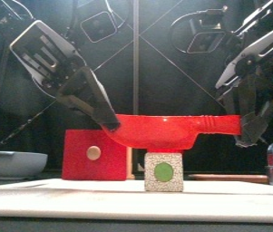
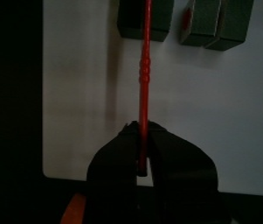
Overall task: Place sushi on board then cut the sushi with the knife then place the pieces on the plate
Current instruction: Cut the sushi into 4 pieces
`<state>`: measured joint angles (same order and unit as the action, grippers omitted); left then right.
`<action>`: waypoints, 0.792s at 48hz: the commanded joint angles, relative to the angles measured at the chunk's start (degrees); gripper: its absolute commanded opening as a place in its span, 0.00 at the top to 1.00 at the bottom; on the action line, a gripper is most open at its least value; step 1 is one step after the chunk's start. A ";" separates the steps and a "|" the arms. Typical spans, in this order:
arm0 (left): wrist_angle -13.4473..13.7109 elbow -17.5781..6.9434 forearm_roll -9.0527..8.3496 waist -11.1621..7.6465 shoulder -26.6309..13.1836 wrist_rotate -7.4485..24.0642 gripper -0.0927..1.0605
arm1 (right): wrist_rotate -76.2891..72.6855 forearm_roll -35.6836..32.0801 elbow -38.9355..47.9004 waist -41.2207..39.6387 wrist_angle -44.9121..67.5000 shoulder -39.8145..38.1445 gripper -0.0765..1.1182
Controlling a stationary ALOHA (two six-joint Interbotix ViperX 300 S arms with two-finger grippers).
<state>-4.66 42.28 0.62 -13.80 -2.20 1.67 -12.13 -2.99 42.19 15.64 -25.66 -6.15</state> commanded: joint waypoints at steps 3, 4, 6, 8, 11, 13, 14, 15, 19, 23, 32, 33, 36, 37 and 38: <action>-0.18 -0.18 -0.09 -0.09 0.62 0.18 0.57 | 0.18 0.18 -0.79 0.18 0.00 -1.05 0.70; -0.18 -0.18 -0.09 -0.09 0.53 0.18 0.58 | 0.18 0.26 -0.79 0.18 0.00 -1.05 0.70; -0.09 0.00 -0.09 0.18 0.53 0.26 0.57 | 0.18 0.35 -0.88 0.18 0.00 -0.97 0.70; -0.09 0.09 -0.09 0.44 0.35 0.26 0.57 | 0.18 0.35 -0.88 0.26 0.00 -0.88 0.70; -0.09 0.00 -0.26 0.62 0.26 0.35 0.57 | 0.18 0.53 -0.79 0.44 0.00 -0.70 0.70; -0.09 0.09 -0.44 0.79 0.18 0.35 0.57 | 0.18 0.70 -0.79 0.53 0.00 -0.62 0.70; 0.00 0.09 -0.53 0.79 0.18 0.35 0.57 | 0.18 0.79 -0.79 0.53 0.00 -0.53 0.70; 0.00 0.09 -0.62 0.79 0.09 0.35 0.57 | 0.18 1.05 -0.79 0.53 0.00 -0.44 0.70; 0.00 0.09 -0.70 0.79 0.09 0.26 0.57 | 0.18 1.93 -0.79 0.79 0.00 -0.26 0.70; 0.09 0.26 -0.70 0.79 0.18 0.26 0.57 | 0.18 2.81 -0.70 1.32 0.00 -0.18 0.70; 0.18 0.44 -0.79 0.79 0.09 0.26 0.57 | 0.09 3.43 -0.26 1.49 0.00 -0.18 0.70; 0.18 0.44 -0.79 0.79 0.18 0.26 0.57 | 0.09 3.52 -0.26 1.41 0.00 -0.09 0.70; 0.18 0.53 -0.79 0.79 0.09 0.26 0.57 | 0.18 3.52 -0.09 1.49 0.09 -0.09 0.70; 0.26 0.62 -0.79 0.88 0.09 0.26 0.57 | 0.18 3.52 -0.09 1.41 0.00 -0.09 0.70; 0.26 0.62 -0.79 0.88 0.00 0.26 0.58 | 0.18 3.52 -0.09 1.41 0.00 0.00 0.70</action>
<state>-4.75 43.07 0.09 -13.01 -2.55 1.85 -12.22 0.35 42.28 16.17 -25.49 -5.54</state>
